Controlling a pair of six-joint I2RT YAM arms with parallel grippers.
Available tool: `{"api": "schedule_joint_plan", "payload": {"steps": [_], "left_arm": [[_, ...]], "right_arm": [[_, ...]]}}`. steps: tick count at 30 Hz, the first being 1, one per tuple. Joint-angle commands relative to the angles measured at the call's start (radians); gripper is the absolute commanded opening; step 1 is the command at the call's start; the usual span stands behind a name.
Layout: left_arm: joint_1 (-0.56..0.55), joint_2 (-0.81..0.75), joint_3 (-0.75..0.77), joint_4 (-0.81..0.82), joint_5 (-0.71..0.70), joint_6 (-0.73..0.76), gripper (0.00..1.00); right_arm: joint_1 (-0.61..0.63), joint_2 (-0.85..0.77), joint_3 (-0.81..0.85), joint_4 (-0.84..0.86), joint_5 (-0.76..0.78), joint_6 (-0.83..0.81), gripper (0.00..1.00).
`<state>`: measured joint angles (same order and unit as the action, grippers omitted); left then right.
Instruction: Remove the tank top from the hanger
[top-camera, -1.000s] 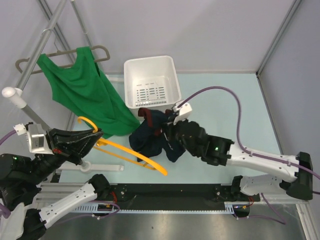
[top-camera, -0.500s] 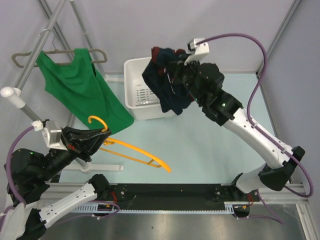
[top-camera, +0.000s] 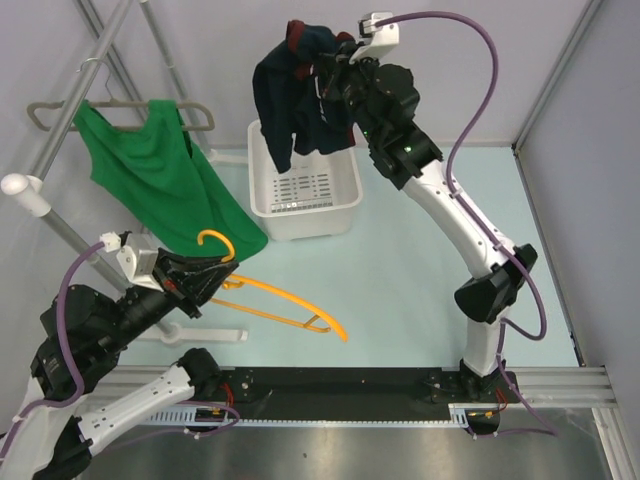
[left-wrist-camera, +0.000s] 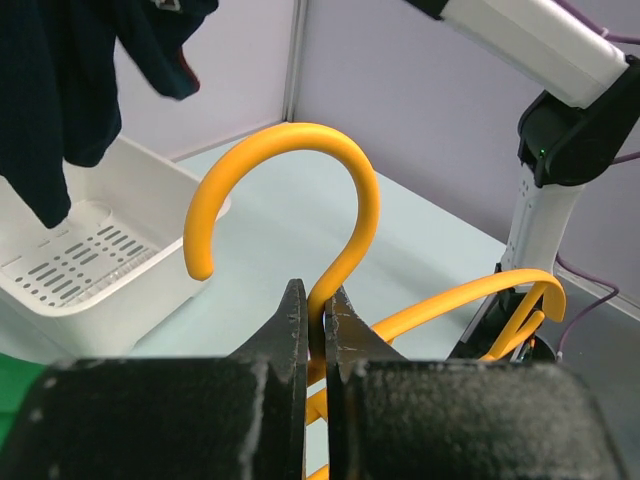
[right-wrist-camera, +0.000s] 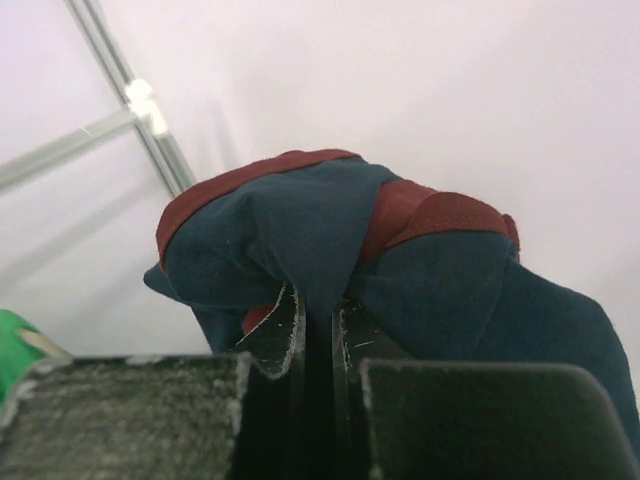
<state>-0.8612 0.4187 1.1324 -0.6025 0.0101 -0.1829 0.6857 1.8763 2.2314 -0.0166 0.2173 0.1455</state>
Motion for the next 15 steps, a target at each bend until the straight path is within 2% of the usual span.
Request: {"api": "schedule_joint_plan", "payload": {"steps": [1, 4, 8, 12, 15], "left_arm": [[0.002, 0.025, 0.033, 0.012, -0.038, 0.006, 0.0], [0.002, 0.025, 0.024, 0.009, -0.042, 0.01, 0.0], [0.002, 0.025, 0.013, 0.007, -0.052, 0.016, 0.0], [0.002, 0.037, 0.009, 0.007, -0.055, 0.019, 0.0], [0.002, 0.038, 0.004, 0.01, -0.056, 0.01, 0.0]], "right_arm": [[-0.04, 0.052, -0.031, 0.089, 0.002, 0.043, 0.0], [-0.055, 0.073, -0.124, 0.092, 0.014, 0.069, 0.0], [-0.064, 0.144, -0.141, 0.029, -0.041, 0.15, 0.0], [-0.042, 0.25, -0.037, -0.141, -0.125, 0.201, 0.0], [-0.037, 0.329, 0.075, -0.276, -0.15, 0.224, 0.1]]}}
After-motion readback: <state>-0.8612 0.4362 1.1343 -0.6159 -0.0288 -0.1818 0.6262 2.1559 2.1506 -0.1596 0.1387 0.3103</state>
